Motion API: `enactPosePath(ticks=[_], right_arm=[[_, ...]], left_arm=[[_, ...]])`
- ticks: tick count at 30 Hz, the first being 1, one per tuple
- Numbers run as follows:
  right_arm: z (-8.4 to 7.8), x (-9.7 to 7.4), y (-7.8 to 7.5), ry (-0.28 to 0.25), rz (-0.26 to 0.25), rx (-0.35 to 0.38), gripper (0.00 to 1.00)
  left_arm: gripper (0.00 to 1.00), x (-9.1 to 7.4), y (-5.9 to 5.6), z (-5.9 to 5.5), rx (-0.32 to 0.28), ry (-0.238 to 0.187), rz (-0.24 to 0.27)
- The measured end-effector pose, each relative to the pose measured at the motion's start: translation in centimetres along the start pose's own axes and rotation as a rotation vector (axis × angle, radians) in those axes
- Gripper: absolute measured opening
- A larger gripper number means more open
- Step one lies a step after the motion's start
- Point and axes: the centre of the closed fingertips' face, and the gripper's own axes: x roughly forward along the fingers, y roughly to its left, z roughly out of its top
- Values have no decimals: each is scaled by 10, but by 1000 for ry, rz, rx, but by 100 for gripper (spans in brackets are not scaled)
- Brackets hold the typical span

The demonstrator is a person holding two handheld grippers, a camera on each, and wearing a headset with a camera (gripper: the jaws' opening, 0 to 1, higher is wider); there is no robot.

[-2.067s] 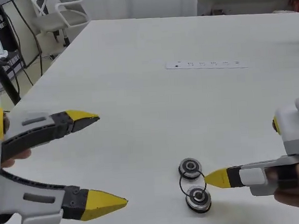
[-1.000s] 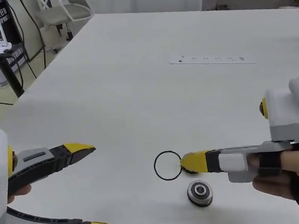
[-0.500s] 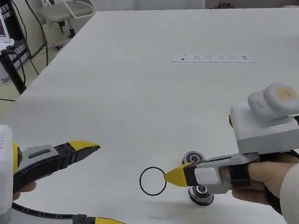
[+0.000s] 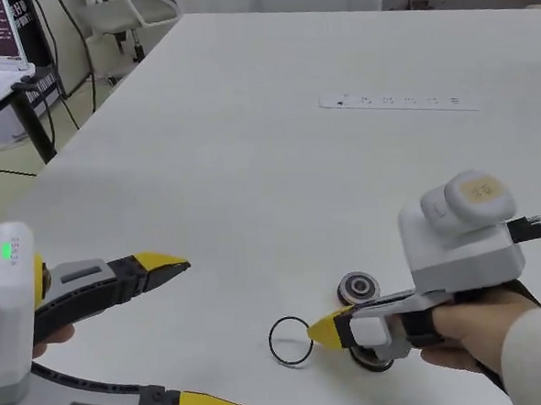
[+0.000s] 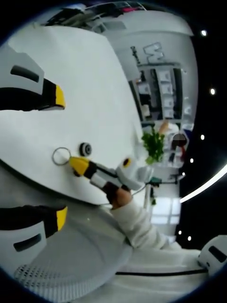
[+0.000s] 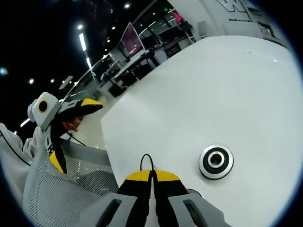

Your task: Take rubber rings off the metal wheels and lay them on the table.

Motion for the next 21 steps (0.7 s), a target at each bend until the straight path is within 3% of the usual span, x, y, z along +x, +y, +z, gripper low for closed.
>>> enactPosePath(ticks=[8, 21], right_arm=[[-3, 2, -3, 24, -33, -87, 1], [-3, -1, -1, 40, -38, -128, 9]], left_arm=[[82, 0, 0, -1, -5, 6, -1], [81, 0, 1, -3, -12, 10, 4]])
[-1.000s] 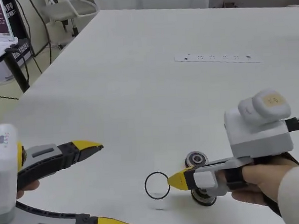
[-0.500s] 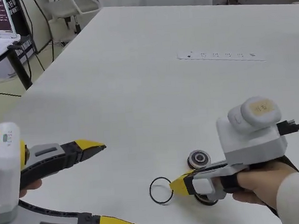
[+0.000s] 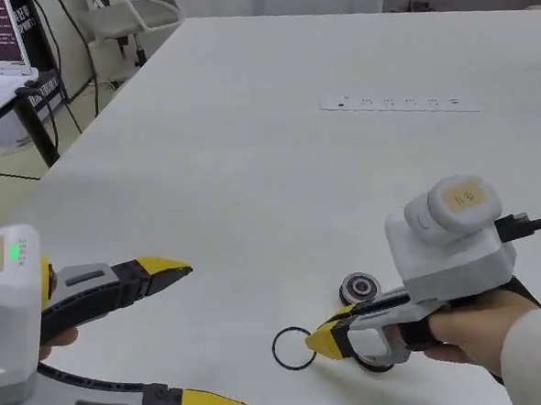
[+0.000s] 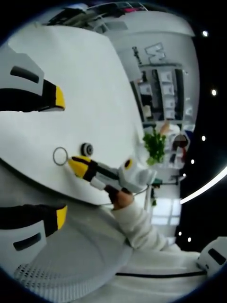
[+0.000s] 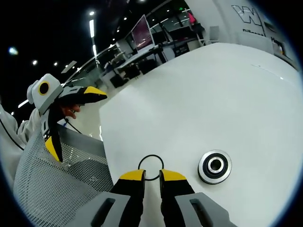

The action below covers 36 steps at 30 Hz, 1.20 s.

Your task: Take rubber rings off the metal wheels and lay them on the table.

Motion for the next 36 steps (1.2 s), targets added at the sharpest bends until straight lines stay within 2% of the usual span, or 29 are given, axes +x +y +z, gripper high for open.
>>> enactPosePath(ticks=[5, 10, 17, 25, 36], right_arm=[[7, -7, 9, -17, 21, -26, 10], [15, -14, 15, -40, 17, -68, 13], [31, -30, 21, -105, 19, -93, 15], [52, -51, 26, -203, 11, -116, 16], [65, -76, 25, -283, 16, -140, 19]], left_arm=[[81, 0, 0, -2, 8, 10, -2], [81, 0, 0, -3, 7, 13, 2], [80, -1, 1, -4, 6, 18, 7], [80, 0, 1, -5, 5, 30, 7], [79, 0, 1, -7, 12, 44, 6]])
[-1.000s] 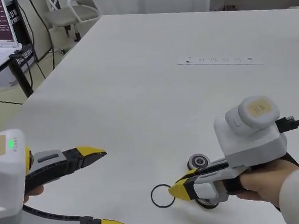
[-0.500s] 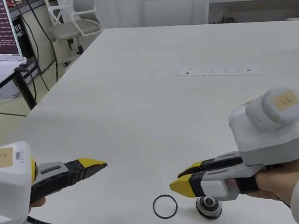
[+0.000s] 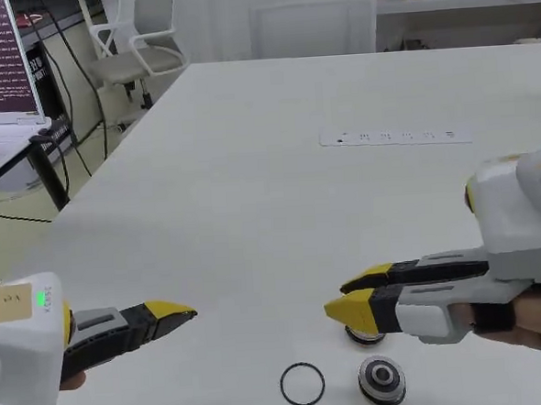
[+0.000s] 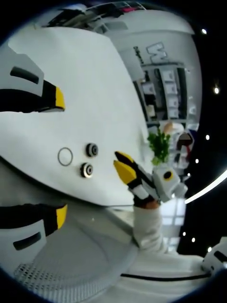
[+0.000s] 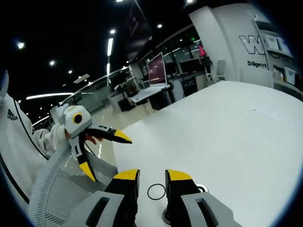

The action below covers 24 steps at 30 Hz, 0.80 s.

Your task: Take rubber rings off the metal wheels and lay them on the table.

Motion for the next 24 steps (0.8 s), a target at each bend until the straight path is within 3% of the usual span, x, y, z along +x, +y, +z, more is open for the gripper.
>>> enactPosePath(ticks=[6, 10, 17, 21, 24], right_arm=[[9, -12, -5, -53, -16, -23, 26], [11, -22, -9, -76, -27, -26, 27], [12, -39, -22, -122, -63, 3, 31], [5, -46, -32, -115, -89, 20, 32], [-1, -49, -38, -113, -100, 46, 32]], left_arm=[[80, -1, 2, 0, 11, 0, 2], [81, -4, 1, 8, 26, -27, 6], [85, -8, -2, 18, 49, -29, 0], [84, -11, -3, 35, 75, -39, -4], [83, -14, -7, 60, 97, -99, -24]])
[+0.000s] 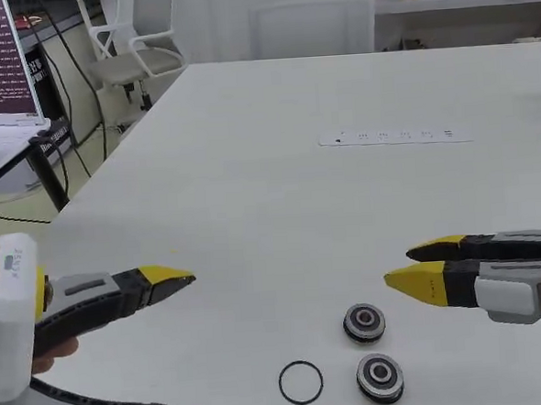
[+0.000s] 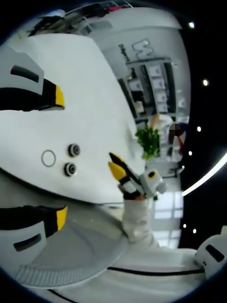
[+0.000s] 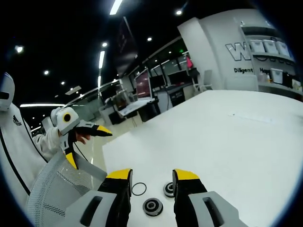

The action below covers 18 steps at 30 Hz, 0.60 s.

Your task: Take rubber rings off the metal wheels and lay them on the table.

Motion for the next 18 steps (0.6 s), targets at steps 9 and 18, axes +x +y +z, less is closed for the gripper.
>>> enactPosePath(ticks=[9, 18], right_arm=[[-22, 6, -3, 79, 9, -9, 34], [-44, 13, -1, 161, 38, -20, 37]], left_arm=[[80, 10, 7, 51, 111, -45, -15], [76, 42, -2, 93, 189, -117, -118]])
